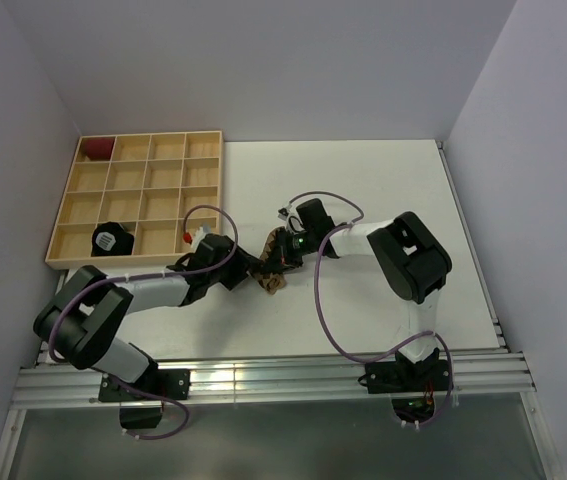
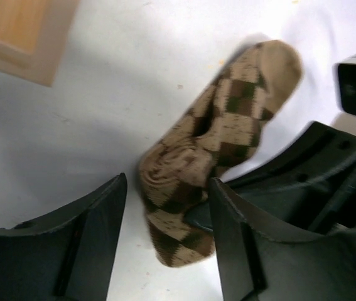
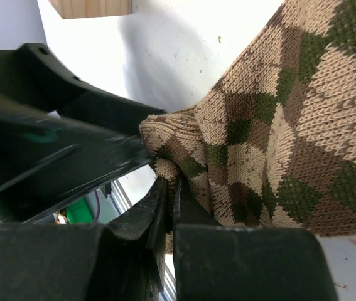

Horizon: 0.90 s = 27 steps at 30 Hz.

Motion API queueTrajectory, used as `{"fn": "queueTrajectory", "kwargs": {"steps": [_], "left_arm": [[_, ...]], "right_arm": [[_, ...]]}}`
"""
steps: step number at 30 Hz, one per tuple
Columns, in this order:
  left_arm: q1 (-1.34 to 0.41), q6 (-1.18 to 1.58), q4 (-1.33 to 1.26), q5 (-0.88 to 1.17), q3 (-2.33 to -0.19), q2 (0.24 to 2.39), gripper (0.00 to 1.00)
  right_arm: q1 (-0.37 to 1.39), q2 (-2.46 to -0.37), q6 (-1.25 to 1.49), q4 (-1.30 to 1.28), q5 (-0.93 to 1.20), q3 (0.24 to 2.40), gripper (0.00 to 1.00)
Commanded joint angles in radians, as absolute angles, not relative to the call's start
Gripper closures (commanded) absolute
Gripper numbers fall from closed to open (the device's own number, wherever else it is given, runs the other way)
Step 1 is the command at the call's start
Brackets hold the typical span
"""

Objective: Roll the socks
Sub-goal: Roll the sock at the center of the board.

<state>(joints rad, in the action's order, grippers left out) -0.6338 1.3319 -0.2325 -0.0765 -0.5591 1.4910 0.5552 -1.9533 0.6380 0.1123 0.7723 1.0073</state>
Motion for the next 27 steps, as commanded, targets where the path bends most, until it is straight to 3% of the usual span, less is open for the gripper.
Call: {"fn": "queueTrajectory", "kwargs": {"steps": [1,8,10,13,15,16,22,27], "left_arm": [[-0.635,1.361,-0.265,-0.077,-0.574,1.534,0.41],[-0.637,1.368,-0.19,-0.084,-0.586,1.583,0.54],[-0.637,1.365,-0.131,-0.09,-0.61,1.604,0.67],[-0.64,1.356,-0.074,-0.098,-0.656,1.637,0.74],[-0.64,1.353,-0.061,-0.086,-0.667,1.649,0.75],[-0.64,1.353,-0.057,-0.084,-0.669,1.657,0.76],[-0.641,1.313,0.041,-0.127,-0.728,1.655,0.78],[-0.641,1.258,0.126,-0.137,-0.796,1.663,0.77]], "right_arm": [[0.555,-2.008,0.615,0.055,0.646,0.969,1.0],[0.56,-1.991,0.588,0.064,0.627,0.971,1.0],[0.566,-1.967,0.556,0.06,0.609,0.969,1.0],[0.586,-1.898,0.505,0.061,0.551,0.959,0.96],[0.613,-1.85,0.47,0.029,0.506,0.965,0.9],[0.623,-1.835,0.441,0.022,0.47,0.968,0.81],[0.655,-1.646,0.355,0.067,0.325,0.898,0.51],[0.718,-1.45,0.203,0.155,0.099,0.779,0.39]]}}
